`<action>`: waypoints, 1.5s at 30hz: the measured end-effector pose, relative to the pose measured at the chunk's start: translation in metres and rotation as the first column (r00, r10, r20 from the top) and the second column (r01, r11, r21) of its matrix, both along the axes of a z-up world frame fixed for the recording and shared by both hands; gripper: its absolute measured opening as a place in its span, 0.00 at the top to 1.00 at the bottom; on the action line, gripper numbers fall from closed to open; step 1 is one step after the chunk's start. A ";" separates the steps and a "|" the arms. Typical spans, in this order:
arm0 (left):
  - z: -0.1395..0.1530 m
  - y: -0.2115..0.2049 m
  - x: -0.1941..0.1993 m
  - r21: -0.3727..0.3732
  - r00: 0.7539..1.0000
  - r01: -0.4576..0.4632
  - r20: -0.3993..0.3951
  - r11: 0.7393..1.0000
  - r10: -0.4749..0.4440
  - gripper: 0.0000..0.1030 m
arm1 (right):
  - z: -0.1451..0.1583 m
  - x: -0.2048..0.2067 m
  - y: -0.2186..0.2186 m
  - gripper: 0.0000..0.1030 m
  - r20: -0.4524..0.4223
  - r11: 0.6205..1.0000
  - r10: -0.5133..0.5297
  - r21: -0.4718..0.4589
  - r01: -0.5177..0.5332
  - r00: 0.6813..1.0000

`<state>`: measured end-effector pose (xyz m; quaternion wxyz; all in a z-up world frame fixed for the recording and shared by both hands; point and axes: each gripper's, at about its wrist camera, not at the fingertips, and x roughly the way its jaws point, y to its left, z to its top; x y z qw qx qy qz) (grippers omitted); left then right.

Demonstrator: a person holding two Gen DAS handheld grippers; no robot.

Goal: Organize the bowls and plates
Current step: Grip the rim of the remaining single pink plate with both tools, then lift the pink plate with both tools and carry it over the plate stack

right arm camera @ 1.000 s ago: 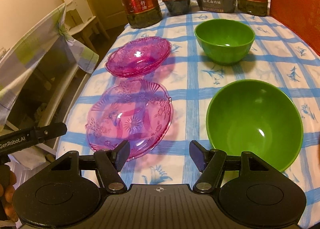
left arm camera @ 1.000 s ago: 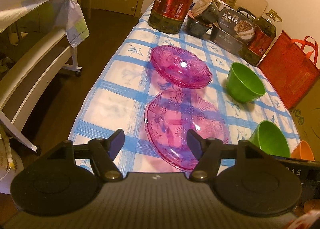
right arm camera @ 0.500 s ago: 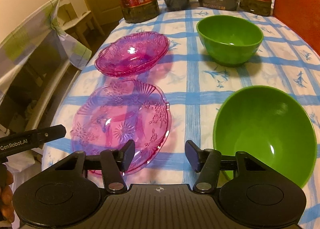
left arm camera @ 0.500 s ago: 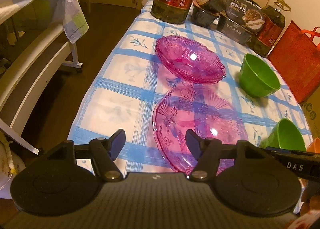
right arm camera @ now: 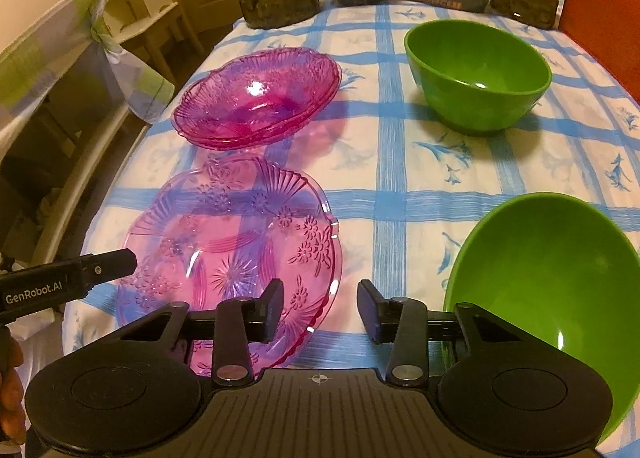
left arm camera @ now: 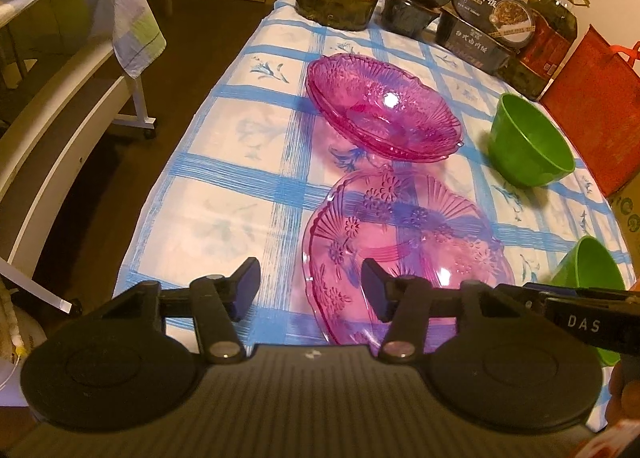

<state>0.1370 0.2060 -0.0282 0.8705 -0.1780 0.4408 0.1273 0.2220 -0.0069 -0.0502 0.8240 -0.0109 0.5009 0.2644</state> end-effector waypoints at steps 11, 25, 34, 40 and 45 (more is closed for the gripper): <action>-0.005 0.001 0.007 -0.002 1.000 0.006 -0.005 1.000 -0.006 0.60 | 0.001 0.002 0.007 0.65 0.016 1.000 0.027 -0.005 -0.027 0.999; -0.012 0.007 0.008 -0.005 1.000 0.028 -0.011 1.000 -0.028 0.91 | -0.007 0.002 0.016 0.70 0.024 0.998 0.036 -0.058 -0.035 0.999; -0.011 0.012 0.005 -0.017 0.999 0.036 -0.009 0.999 -0.036 0.94 | -0.009 0.001 0.017 0.87 0.046 0.996 0.043 -0.081 -0.039 0.998; -0.008 0.011 0.004 -0.009 0.999 0.038 -0.013 0.999 -0.038 0.94 | -0.008 0.001 0.015 0.89 0.042 0.997 0.047 -0.059 -0.044 0.998; 0.002 0.012 -0.002 0.005 0.999 0.033 -0.002 0.999 -0.033 0.94 | -0.001 -0.002 0.015 0.89 0.051 0.998 0.050 -0.041 -0.048 0.997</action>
